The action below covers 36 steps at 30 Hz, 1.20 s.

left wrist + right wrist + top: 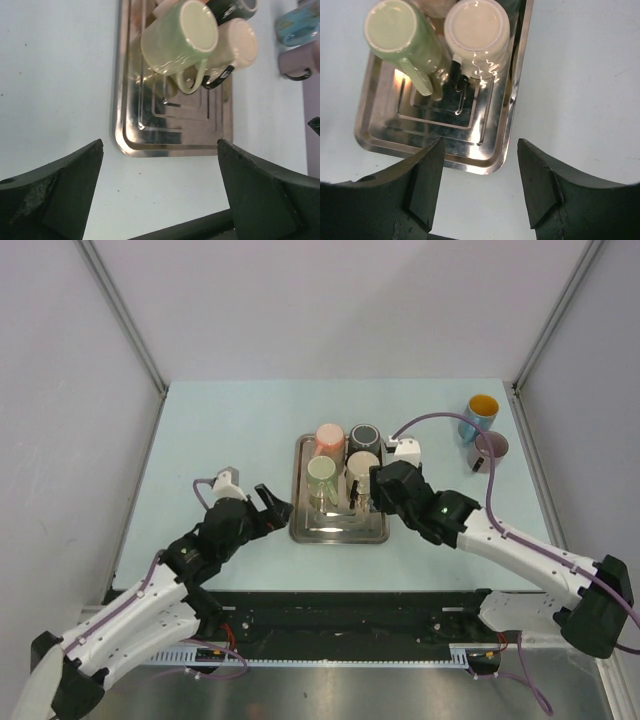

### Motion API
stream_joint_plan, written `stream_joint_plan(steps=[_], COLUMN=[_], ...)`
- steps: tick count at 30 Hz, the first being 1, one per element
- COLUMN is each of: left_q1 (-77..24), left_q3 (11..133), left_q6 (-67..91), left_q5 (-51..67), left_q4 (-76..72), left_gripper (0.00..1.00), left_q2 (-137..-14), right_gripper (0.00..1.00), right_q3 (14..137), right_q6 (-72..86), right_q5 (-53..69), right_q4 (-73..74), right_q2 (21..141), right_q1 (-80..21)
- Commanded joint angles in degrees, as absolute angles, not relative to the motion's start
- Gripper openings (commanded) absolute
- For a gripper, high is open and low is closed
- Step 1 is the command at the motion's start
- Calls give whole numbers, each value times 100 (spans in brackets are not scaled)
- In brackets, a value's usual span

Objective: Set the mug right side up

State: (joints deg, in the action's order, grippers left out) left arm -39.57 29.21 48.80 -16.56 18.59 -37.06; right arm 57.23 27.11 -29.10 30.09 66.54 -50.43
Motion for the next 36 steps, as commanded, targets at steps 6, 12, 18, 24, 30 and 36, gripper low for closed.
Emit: stream_joint_plan(steps=[6, 12, 18, 24, 30, 36], left_q1=[-3929, -3920, -3920, -3920, -3920, -3920], left_q3=[2629, 2601, 2540, 2514, 2496, 2382], left_q6=[6057, 5467, 5572, 5511, 5502, 5546], left_q5=[-2154, -1986, -2022, -1986, -2048, -2092], left_q4=[1750, 1810, 2039, 2074, 2258, 2303], left_gripper=[100, 100, 100, 100, 100, 100], left_q2=[-3263, -2936, -2936, -2927, -2752, -2540], right_gripper=[63, 63, 63, 63, 61, 58], right_q3=[5695, 6327, 6600, 7233, 7488, 7488], right_q6=[3181, 3620, 4324, 4430, 4649, 4729], right_q5=[-2769, -2628, -2531, -2549, -2479, -2470], right_q4=[1776, 1898, 2004, 2355, 2637, 2628], right_q2=[7566, 8639, 9237, 9896, 10292, 10388], right_q1=[-4773, -4658, -4623, -4588, -4386, -4237])
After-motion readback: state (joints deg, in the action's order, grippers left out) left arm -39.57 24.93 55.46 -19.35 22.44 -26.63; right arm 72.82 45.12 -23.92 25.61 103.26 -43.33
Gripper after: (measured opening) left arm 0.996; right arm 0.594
